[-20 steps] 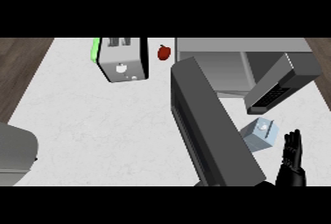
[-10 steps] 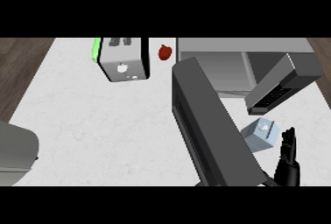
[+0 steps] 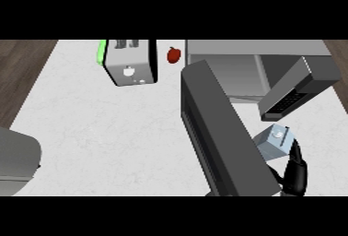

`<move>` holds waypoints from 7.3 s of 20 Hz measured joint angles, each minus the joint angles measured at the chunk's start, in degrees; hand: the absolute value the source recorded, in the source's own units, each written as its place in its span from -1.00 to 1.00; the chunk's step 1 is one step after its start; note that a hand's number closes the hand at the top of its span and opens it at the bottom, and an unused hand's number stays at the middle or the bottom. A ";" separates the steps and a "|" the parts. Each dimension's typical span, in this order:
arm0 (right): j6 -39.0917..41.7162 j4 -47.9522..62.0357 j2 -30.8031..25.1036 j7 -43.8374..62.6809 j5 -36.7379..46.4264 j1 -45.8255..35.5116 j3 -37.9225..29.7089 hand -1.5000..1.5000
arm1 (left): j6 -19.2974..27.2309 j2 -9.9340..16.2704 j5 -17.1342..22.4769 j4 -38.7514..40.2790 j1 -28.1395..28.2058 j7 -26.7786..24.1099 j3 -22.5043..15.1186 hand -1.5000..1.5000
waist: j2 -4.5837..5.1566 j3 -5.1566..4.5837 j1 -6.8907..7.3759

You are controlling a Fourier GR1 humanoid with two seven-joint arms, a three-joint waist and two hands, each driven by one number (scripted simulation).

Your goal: Pick up the milk, place it into the microwave and close the microwave

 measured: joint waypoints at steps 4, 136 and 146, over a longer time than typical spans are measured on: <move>1.65 4.25 -0.60 -2.61 0.70 -2.76 -0.07 1.00 | -0.22 -0.12 -0.02 -0.43 0.31 0.73 -0.04 -1.00 | -0.02 -0.02 0.09; 33.34 37.69 -8.40 0.23 12.78 -40.68 1.65 -1.00 | -6.33 -0.27 -11.01 14.50 -22.96 11.02 -21.93 1.00 | 0.63 0.08 0.49; 36.13 30.97 -9.75 0.04 12.42 -32.91 3.06 -1.00 | 0.22 -0.36 -19.74 22.36 -31.29 9.22 -31.86 1.00 | -0.10 0.20 0.12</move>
